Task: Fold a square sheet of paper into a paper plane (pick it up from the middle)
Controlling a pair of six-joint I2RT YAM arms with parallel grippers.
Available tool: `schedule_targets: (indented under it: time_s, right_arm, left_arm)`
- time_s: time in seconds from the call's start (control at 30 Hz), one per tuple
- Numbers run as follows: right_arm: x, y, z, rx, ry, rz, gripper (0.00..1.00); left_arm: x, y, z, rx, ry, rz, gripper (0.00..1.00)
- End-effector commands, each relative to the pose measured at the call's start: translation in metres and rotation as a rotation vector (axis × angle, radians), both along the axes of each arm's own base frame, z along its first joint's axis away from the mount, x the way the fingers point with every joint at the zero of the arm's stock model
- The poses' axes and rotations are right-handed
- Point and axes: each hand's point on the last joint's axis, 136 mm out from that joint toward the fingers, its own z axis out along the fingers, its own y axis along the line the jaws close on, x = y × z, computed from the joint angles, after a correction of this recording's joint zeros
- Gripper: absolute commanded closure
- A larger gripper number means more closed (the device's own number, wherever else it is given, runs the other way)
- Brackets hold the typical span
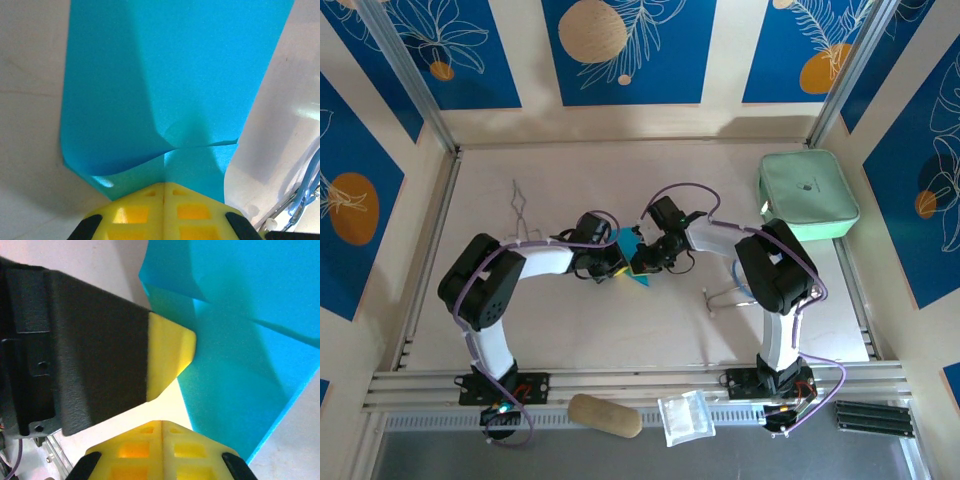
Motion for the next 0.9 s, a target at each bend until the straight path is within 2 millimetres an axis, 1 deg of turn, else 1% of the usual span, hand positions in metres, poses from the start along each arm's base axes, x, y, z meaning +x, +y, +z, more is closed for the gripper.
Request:
schedule_targets:
  time_s: [0.0, 0.47, 0.87]
  right_arm:
    - [-0.001, -0.002, -0.006, -0.023, 0.036, -0.011, 0.99]
    - [-0.007, -0.012, -0.026, -0.092, 0.073, -0.018, 0.99]
    - [-0.012, -0.021, -0.035, -0.136, 0.091, -0.018, 0.99]
  left_arm:
    - [-0.016, 0.012, -0.028, 0.082, 0.087, 0.010, 0.94]
    - [-0.019, 0.016, -0.031, 0.096, 0.100, 0.016, 0.94]
    - [-0.024, 0.022, -0.038, 0.126, 0.120, 0.022, 0.94]
